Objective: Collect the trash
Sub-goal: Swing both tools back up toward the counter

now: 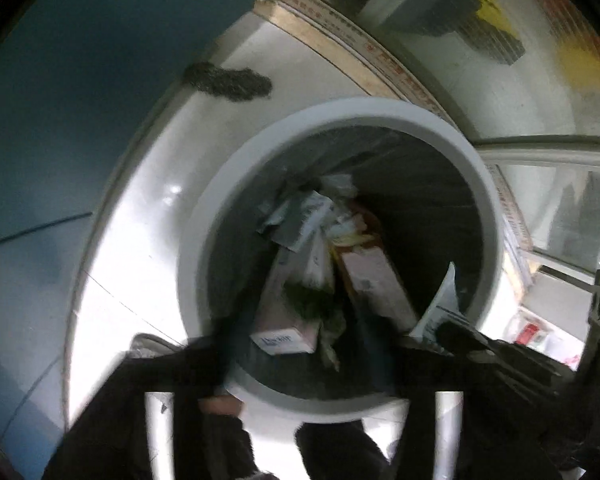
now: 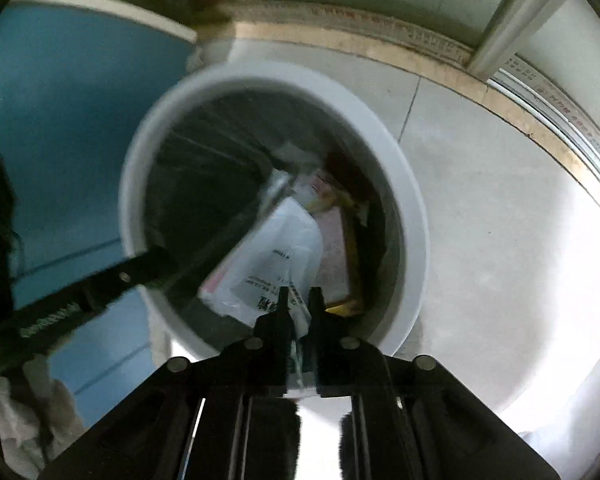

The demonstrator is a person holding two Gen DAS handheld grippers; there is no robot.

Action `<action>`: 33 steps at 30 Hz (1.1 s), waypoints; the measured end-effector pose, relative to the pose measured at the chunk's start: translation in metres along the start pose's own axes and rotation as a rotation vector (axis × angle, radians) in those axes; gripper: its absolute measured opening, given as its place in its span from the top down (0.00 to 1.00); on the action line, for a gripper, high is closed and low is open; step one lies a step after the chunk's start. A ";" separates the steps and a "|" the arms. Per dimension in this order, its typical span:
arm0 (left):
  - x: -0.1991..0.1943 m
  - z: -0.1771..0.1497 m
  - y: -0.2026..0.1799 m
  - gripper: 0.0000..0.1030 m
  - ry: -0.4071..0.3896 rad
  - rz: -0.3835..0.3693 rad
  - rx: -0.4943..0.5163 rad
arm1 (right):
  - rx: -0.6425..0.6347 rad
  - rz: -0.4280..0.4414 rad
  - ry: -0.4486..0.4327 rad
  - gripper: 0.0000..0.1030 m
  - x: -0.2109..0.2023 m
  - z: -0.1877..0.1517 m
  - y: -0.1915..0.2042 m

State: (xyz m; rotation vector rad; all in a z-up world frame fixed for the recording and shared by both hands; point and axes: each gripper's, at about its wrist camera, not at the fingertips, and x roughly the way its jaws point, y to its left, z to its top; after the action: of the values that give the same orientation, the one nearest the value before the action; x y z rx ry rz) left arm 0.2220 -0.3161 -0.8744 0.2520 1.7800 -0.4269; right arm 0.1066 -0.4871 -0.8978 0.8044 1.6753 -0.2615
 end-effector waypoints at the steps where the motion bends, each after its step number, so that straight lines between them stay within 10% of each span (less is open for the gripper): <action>1: -0.001 0.000 0.002 0.04 -0.011 0.010 0.001 | -0.012 -0.017 -0.001 0.82 0.003 0.002 0.005; 10: -0.059 -0.013 0.002 0.03 -0.144 0.168 0.023 | -0.049 -0.151 -0.062 0.00 -0.027 -0.005 0.017; 33: -0.288 -0.121 -0.031 0.03 -0.277 0.247 0.030 | -0.080 -0.237 -0.269 0.00 -0.253 -0.104 0.102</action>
State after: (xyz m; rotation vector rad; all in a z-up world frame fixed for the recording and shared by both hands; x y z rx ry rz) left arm 0.1744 -0.2784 -0.5660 0.4088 1.4512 -0.2958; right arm 0.1060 -0.4451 -0.6092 0.4862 1.5141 -0.4443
